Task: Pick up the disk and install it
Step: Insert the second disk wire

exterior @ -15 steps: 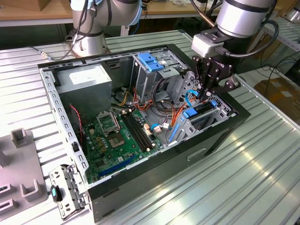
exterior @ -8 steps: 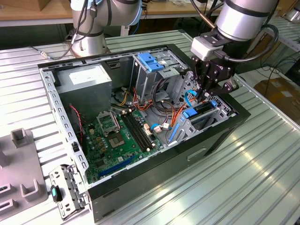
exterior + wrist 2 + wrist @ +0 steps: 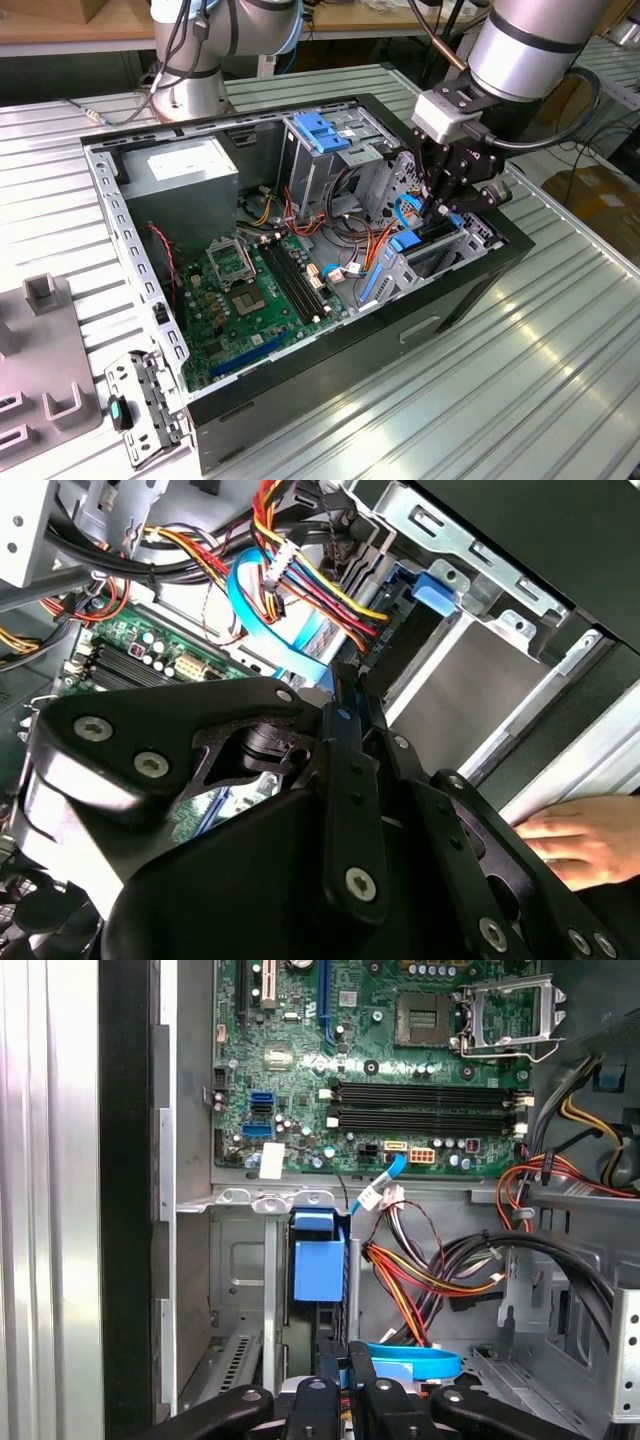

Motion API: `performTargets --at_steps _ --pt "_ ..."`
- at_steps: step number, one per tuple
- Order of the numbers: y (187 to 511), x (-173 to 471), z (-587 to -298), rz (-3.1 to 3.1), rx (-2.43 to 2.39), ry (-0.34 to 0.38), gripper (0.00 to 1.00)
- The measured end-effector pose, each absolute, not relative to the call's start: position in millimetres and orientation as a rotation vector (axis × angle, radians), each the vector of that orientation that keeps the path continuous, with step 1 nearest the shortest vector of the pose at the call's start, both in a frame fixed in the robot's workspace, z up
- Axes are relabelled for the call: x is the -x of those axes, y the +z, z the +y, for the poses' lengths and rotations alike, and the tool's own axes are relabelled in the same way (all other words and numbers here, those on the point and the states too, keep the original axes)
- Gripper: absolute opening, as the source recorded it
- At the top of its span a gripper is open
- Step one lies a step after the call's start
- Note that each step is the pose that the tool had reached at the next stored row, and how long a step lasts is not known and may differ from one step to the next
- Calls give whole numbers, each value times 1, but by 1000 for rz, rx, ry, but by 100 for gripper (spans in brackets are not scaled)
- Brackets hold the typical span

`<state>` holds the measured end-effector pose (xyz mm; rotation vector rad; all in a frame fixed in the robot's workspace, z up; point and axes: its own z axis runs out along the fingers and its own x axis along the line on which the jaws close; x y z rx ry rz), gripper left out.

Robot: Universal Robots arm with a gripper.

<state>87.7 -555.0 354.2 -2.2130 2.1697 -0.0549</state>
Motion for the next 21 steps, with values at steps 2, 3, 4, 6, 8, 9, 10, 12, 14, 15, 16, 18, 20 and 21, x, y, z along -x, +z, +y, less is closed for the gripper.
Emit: performTargets --at_steps 2,3,4,6,8,9,10,12,14,15,16,18,20,21 --pt "354 -88 -556 2169 2211 -52 16" --pt "354 -88 -557 2168 2210 -50 16" --pt "354 -89 -557 2167 2209 -47 16" --pt "354 -90 -558 2168 2204 -42 16" --pt "353 -91 -560 2167 2195 -33 16" --pt "353 -91 -560 2165 2191 -25 16" --pt "352 -91 -561 2163 2188 -20 16" --pt "352 -91 -563 2158 2181 -7 16" --pt "351 -91 -565 2151 2172 10 16" --pt "351 -91 -566 2147 2166 20 16" --pt "351 -91 -569 2140 2157 37 16" --pt "350 -91 -574 2131 2141 63 16" --pt "350 -91 -576 2132 2140 63 16" --pt "350 -91 -576 2134 2138 63 16"
